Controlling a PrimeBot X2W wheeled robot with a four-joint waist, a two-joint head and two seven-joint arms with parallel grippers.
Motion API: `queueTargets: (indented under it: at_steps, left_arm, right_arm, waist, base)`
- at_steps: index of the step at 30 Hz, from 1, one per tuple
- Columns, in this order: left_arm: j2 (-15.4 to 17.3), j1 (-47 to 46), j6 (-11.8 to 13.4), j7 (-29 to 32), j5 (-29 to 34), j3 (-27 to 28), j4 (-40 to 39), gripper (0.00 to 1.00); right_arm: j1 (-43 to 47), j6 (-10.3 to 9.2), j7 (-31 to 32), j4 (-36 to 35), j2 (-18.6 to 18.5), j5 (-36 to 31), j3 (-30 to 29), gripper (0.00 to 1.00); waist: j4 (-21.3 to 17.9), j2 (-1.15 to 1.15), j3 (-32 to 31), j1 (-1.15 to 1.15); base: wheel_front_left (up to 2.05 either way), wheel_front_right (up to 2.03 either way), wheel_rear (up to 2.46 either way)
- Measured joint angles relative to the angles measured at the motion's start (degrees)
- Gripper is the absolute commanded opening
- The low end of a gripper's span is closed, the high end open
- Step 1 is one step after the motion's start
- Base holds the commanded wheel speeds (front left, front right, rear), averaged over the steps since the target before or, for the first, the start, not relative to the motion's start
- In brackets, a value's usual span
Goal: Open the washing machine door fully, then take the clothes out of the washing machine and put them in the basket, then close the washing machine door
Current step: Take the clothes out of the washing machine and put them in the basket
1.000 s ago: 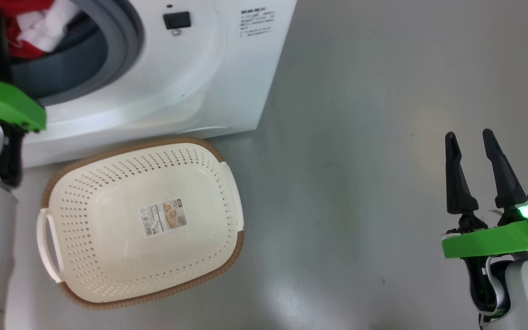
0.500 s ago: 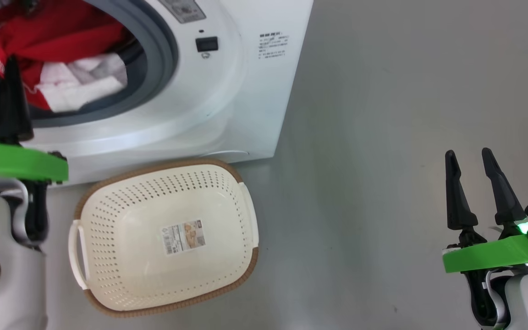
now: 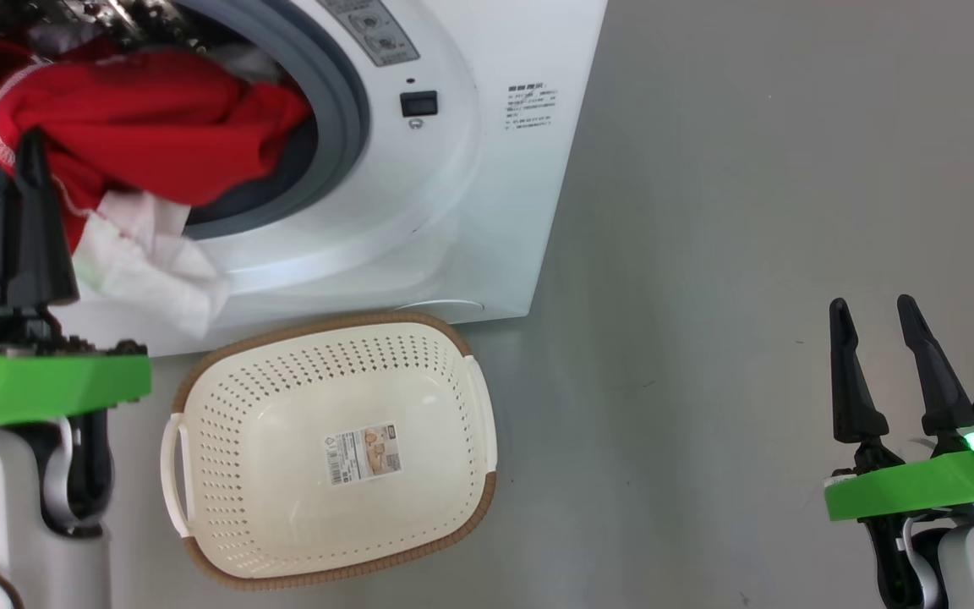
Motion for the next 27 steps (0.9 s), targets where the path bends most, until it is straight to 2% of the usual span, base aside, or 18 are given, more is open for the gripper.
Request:
queueTargets:
  at_steps: [11, 19, 27]
  left_arm:
    - [-3.2, 4.2, 0.0, 0.0, 1.2, 1.9, -14.7, 0.0]
    - [-3.6, 6.4, 0.0, 0.0, 1.7, 0.7, -13.0, 0.0]
    - [-4.6, 9.4, 0.0, 0.0, 1.7, -3.7, -4.9, 0.0]
  right_arm:
    - [1.1, 0.0, 0.0, -0.3, 0.0, -0.2, -0.2, 1.0]
    - [1.1, 0.0, 0.0, -0.3, 0.0, -0.3, -0.2, 1.0]
    - [1.1, 0.0, 0.0, -0.4, 0.0, -0.3, -0.1, 1.0]
  waist:
    - [0.9, 0.0, -0.5, 0.0]
    - [1.0, 0.0, -0.3, 0.0]
    - [0.9, 0.0, 0.7, 0.0]
  base:
    - [0.0, 0.0, 0.0]
    - [0.0, 0.0, 0.0]
    - [0.0, 0.0, 0.0]
